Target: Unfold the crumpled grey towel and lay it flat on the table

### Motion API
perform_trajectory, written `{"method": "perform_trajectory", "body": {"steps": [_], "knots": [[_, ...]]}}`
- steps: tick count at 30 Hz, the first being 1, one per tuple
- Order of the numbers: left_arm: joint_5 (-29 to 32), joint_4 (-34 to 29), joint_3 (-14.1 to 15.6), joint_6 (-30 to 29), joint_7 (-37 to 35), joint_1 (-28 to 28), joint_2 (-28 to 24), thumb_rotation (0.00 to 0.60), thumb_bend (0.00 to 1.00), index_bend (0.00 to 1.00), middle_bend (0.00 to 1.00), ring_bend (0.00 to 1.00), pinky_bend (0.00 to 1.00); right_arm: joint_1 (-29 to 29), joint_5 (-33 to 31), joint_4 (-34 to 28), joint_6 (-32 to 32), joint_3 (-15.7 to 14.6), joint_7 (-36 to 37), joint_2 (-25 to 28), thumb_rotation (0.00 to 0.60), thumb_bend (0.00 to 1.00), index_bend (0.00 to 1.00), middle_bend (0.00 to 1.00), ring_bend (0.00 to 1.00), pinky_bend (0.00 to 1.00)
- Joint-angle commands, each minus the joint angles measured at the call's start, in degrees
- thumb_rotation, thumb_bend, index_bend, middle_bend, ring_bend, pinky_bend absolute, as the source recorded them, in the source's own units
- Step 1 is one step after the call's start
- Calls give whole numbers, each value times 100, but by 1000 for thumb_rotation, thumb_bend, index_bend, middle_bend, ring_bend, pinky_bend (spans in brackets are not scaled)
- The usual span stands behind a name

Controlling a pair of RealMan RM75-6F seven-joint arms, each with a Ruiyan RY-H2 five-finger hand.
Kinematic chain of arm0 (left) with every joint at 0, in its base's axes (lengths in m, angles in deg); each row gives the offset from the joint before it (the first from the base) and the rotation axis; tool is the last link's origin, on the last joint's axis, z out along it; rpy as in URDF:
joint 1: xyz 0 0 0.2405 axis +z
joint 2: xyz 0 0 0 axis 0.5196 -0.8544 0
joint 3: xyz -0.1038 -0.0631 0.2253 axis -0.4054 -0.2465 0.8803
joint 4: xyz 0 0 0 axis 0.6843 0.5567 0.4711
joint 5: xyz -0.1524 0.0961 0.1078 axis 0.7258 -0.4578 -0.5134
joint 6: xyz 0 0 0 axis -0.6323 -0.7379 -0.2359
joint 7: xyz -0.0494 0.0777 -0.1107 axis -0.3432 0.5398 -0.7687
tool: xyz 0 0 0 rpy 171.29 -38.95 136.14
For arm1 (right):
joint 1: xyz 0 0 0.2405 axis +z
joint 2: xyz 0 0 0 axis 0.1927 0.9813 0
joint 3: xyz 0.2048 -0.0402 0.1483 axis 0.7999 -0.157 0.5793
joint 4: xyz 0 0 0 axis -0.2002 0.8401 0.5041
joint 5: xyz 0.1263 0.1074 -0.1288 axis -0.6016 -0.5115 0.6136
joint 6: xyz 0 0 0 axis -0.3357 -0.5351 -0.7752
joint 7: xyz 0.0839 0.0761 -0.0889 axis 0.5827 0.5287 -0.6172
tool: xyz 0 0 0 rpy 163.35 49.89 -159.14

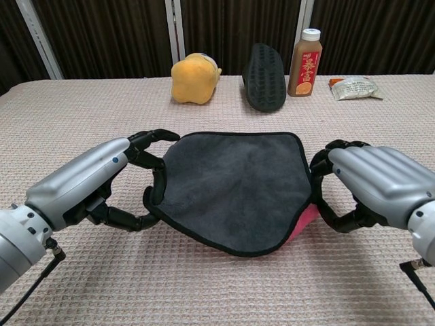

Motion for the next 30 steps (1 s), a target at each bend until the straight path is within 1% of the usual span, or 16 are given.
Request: {"method": "perform_trajectory", "body": {"steps": [1,23,30], "knots": [[-18,23,21,28,11,12,11,600,472,621,68,3,55,-27,-2,37,34,-10,24,-9,600,561,733,237,85,89],[-60,190,82,258,122,114,110,600,471,613,67,3,56,-186,-2,227,255,-16,70,-30,600,561,733,237,85,89],[-15,286,49,343,156,131,182,600,471,610,67,3,56,-228,11,272,319,-24,91,-46,600,560,733,237,85,89]]}}
